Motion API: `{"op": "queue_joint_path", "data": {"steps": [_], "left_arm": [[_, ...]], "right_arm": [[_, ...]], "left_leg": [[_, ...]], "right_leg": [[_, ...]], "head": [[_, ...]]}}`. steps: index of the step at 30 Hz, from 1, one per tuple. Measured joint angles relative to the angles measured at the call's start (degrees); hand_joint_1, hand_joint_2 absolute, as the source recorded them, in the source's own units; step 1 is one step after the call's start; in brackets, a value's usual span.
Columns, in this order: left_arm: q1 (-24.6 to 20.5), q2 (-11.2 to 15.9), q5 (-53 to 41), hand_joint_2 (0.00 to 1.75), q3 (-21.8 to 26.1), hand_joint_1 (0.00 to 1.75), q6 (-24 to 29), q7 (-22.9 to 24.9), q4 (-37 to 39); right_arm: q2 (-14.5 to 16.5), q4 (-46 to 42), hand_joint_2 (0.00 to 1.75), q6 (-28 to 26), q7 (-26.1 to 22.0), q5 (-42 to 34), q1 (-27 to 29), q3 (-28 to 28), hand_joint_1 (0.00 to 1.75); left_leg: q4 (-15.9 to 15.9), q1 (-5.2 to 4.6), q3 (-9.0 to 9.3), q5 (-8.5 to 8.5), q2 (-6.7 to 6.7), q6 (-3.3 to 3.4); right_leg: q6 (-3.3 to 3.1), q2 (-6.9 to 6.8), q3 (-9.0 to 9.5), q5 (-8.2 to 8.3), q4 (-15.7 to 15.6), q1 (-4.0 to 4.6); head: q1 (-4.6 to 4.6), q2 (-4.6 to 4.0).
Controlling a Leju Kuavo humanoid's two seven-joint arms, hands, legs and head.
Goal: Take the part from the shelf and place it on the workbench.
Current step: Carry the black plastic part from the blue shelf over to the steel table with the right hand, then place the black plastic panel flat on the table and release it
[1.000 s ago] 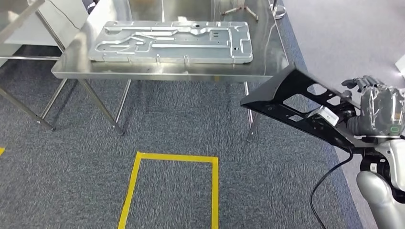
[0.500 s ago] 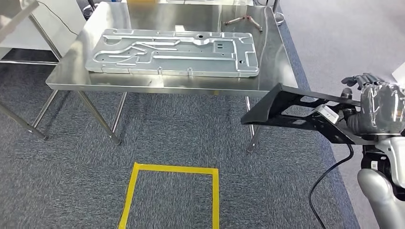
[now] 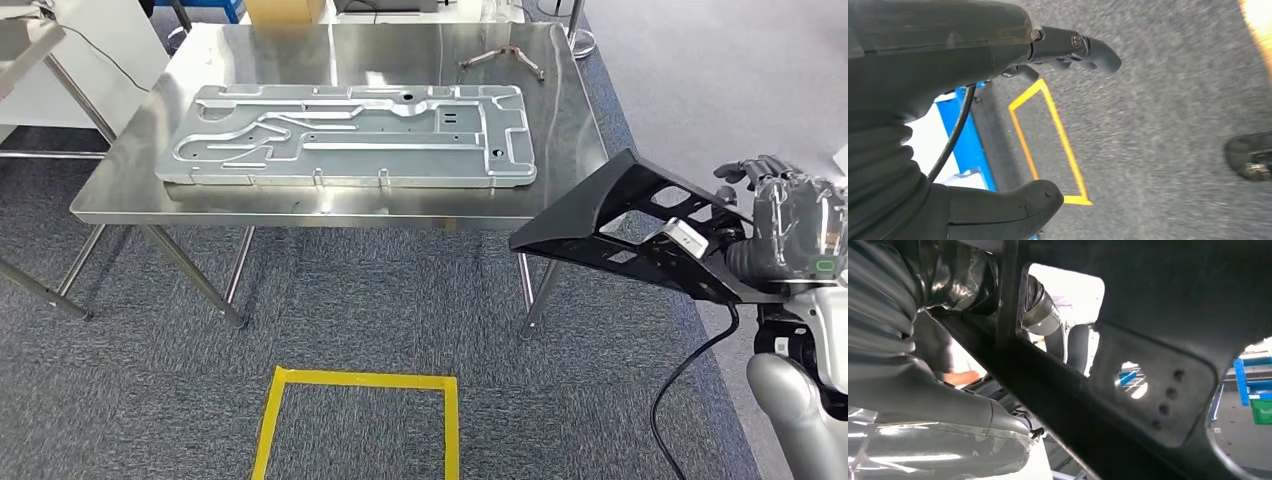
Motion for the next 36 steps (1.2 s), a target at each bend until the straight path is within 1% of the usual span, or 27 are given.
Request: {"op": "queue_joint_path", "data": {"steps": [2,3,4,5,6,7,8,9,12,13,14,17,18,19,20,22,24,26,27,28,29,30,32,33,34,35,36], "left_arm": [[0.0,0.0,0.0,1.75,0.0,0.0,0.0,0.0,0.0],[0.1,0.0,0.0,1.75,0.0,0.0,0.0,0.0,0.0],[0.2,0.0,0.0,1.75,0.0,0.0,0.0,0.0,0.0],[0.3,0.0,0.0,1.75,0.0,0.0,0.0,0.0,0.0],[0.4,0.0,0.0,1.75,0.0,0.0,0.0,0.0,0.0],[0.5,0.0,0.0,1.75,0.0,0.0,0.0,0.0,0.0],[0.5,0.0,0.0,1.75,0.0,0.0,0.0,0.0,0.0],[0.5,0.0,0.0,1.75,0.0,0.0,0.0,0.0,0.0],[0.6,0.1,0.0,1.75,0.0,0.0,-0.1,0.0,0.0],[0.5,0.1,0.0,1.75,0.0,0.0,-0.2,0.0,0.0],[0.5,0.1,0.0,1.75,0.0,0.0,-0.2,0.0,0.0],[0.4,0.1,0.0,1.75,0.0,0.0,-0.3,-0.1,0.0],[0.4,0.1,0.0,1.75,0.0,0.0,-0.3,-0.1,-0.1],[0.4,0.1,0.0,1.75,0.0,0.0,-0.4,-0.1,-0.1],[0.4,0.1,0.0,1.75,0.0,0.0,-0.4,-0.1,-0.1],[0.4,0.0,0.0,1.75,0.0,0.0,-0.5,-0.1,-0.1],[0.4,-0.2,0.0,1.75,0.0,0.0,-0.6,-0.1,-0.1],[0.3,-0.3,0.0,1.75,0.0,0.0,-0.7,-0.1,-0.2],[0.3,-0.2,0.0,1.75,0.0,0.0,-0.8,-0.1,-0.3],[0.3,-0.2,0.0,1.75,0.1,0.0,-0.9,-0.1,-0.4],[0.3,-0.2,0.0,1.75,0.1,0.0,-0.9,-0.1,-0.4],[0.2,-0.1,0.0,1.75,0.1,0.0,-0.9,-0.1,-0.5],[0.2,-0.1,0.0,1.75,0.2,0.0,-1.0,-0.1,-0.6],[0.2,-0.1,0.0,1.75,0.3,0.0,-1.1,-0.1,-0.7],[0.3,0.0,0.0,1.75,0.3,0.0,-1.2,-0.1,-0.7],[0.3,0.0,0.0,1.75,0.4,0.0,-1.3,0.0,-0.9],[0.3,0.0,0.0,1.75,0.4,0.0,-1.4,0.0,-0.9]], "right_arm": [[0.0,0.0,1.75,0.0,0.0,0.0,0.0,0.1,1.75],[0.0,0.0,1.75,0.0,0.0,0.0,0.0,0.2,1.75],[0.0,0.0,1.75,0.1,0.0,0.0,-0.1,0.2,1.75],[0.0,0.1,1.75,0.4,0.0,0.0,-0.3,0.2,1.75],[-0.1,0.1,1.75,0.8,0.0,-0.1,-0.7,0.2,1.75],[-0.2,0.3,1.75,1.3,0.1,-0.2,-1.2,0.3,1.75],[-0.4,0.5,1.75,1.9,0.2,-0.4,-1.8,0.3,1.75],[-0.6,0.8,1.75,2.4,0.2,-0.6,-2.5,0.4,1.75],[-1.4,1.7,1.75,4.1,0.7,-1.3,-4.8,0.5,1.75],[-1.7,2.2,1.75,4.6,0.9,-1.5,-5.8,0.5,1.75],[-2.0,2.6,1.75,5.0,1.1,-1.7,-6.8,0.6,1.75],[-2.4,3.9,1.75,5.4,1.3,-1.9,-8.5,0.9,1.75],[-2.4,4.3,1.75,5.4,1.3,-1.8,-8.6,1.1,1.75],[-2.4,4.6,1.75,5.4,1.3,-1.8,-8.6,1.3,1.75],[-2.4,4.8,1.75,5.4,1.4,-1.8,-8.7,1.5,1.75],[-2.5,5.2,1.75,5.4,1.4,-1.8,-8.9,1.7,1.75],[-2.6,5.5,1.75,5.5,1.4,-1.8,-9.3,1.8,1.75],[-2.8,5.8,1.75,5.8,1.5,-1.8,-9.8,2.0,1.75],[-2.9,5.9,1.75,5.9,1.6,-1.8,-10.0,2.1,1.75],[-2.9,6.0,1.75,6.0,1.6,-1.8,-10.5,2.2,1.75],[-2.9,6.1,1.75,6.3,1.7,-1.7,-11.1,2.3,1.75],[-2.8,6.2,1.75,6.5,1.8,-1.6,-11.7,2.6,1.75],[-2.2,6.7,1.75,7.2,2.3,-0.6,-13.6,3.8,1.75],[-1.6,7.1,1.75,7.5,2.7,0.1,-14.5,4.8,1.75],[-0.8,7.5,1.75,7.6,3.2,0.9,-15.5,5.9,1.75],[0.1,8.0,1.75,7.7,3.7,1.5,-16.4,7.1,1.75],[0.8,8.5,1.75,7.7,4.2,2.0,-17.1,8.3,1.75]], "left_leg": [[5.5,0.31,-4.53,-2.85,0.01,-0.38],[6.3,0.42,-6.03,-3.42,0.01,-0.47],[5.3,0.51,-6.71,-2.71,0.02,-0.48],[2.8,0.56,-6.6,-0.67,0.02,-0.36],[-0.7,0.57,-6.09,2.44,0.04,-0.11],[-3.7,0.43,-5.63,4.88,0.05,0.17],[-5.9,0.27,-5.23,6.53,0.09,0.5],[-7.1,0.09,-5.0,7.42,0.1,0.84],[-8.4,-0.05,-3.61,7.34,-0.07,1.88],[-8.8,0.01,-2.9,7.24,-0.11,2.22],[-9.2,0.03,-2.21,7.12,-0.13,2.56],[-9.4,0.0,-1.06,6.21,-0.2,3.28],[-9.4,-0.05,-0.62,5.8,-0.27,3.33],[-9.4,-0.1,-0.07,5.35,-0.36,3.32],[-9.4,-0.17,0.59,4.87,-0.45,3.28],[-9.4,-0.31,2.01,3.84,-0.54,3.1],[-9.5,-0.41,2.74,2.94,-0.66,2.59],[-9.2,-0.51,3.25,2.68,-0.68,1.84],[-8.9,-0.57,3.55,2.49,-0.6,1.44],[-7.9,-0.64,3.62,2.35,-0.51,1.09],[-6.1,-0.59,2.9,1.9,-0.45,0.77],[-3.4,-0.43,1.36,1.08,-0.36,0.48],[3.3,0.12,-3.34,-1.43,-0.22,-0.07],[5.4,0.4,-5.45,-2.54,-0.17,-0.39],[6.0,0.65,-6.83,-2.87,-0.13,-0.71],[4.7,0.86,-7.29,-1.97,-0.09,-0.99],[1.7,1.03,-6.93,0.26,-0.03,-1.18]], "right_leg": [[-0.05,0.03,0.95,-0.96,0.0,0.01],[0.0,0.05,1.51,-1.46,0.0,0.0],[0.1,0.07,2.16,-1.98,0.0,-0.02],[0.22,0.08,2.88,-2.52,0.0,-0.03],[0.38,0.09,3.51,-3.06,-0.1,-0.06],[0.62,0.13,4.09,-3.55,-0.1,-0.03],[0.92,0.2,4.44,-3.93,-0.2,-0.01],[1.3,0.26,4.76,-4.14,-0.4,0.0],[2.44,0.33,5.42,-3.72,0.2,-0.12],[2.67,0.3,4.93,-3.7,1.6,-0.19],[2.79,0.26,3.73,-4.18,3.8,-0.23],[3.11,0.24,-2.93,-7.82,12.9,-0.1],[3.16,0.24,-4.67,-8.54,14.4,-0.07],[3.09,0.23,-5.61,-8.16,14.2,-0.04],[2.88,0.23,-5.6,-6.45,12.1,0.02],[2.03,0.16,-4.02,-0.9,5.3,0.41],[1.23,0.09,-2.94,1.32,0.9,0.96],[0.66,0.17,-2.39,1.07,0.1,1.09],[0.4,0.24,-1.75,1.54,-0.3,0.88],[0.17,0.23,-1.07,1.63,-0.6,0.62],[-0.02,0.2,-0.44,1.48,-0.7,0.36],[-0.2,0.17,0.04,1.25,-0.9,0.19],[-0.38,0.2,0.58,0.58,-0.9,0.08],[-0.32,0.27,0.89,0.22,-0.9,0.01],[-0.19,0.34,1.32,-0.21,-0.9,-0.11],[0.02,0.42,1.89,-0.69,-0.8,-0.26],[0.31,0.42,2.61,-1.25,-0.8,-0.42]], "head": [[-0.01,0.0],[-0.01,0.01],[-0.01,0.01],[-0.01,0.01],[-0.01,0.0],[-0.01,0.0],[-0.01,0.0],[-0.01,0.01],[0.01,0.0],[0.01,-0.01],[0.01,-0.01],[0.0,0.0],[-0.01,0.0],[-0.01,0.0],[-0.01,0.0],[-0.01,0.0],[0.03,0.0],[0.05,0.0],[0.04,0.0],[0.04,0.01],[0.03,0.01],[0.03,0.01],[0.03,0.0],[0.04,0.0],[0.04,0.0],[0.04,0.0],[0.04,0.01]]}}
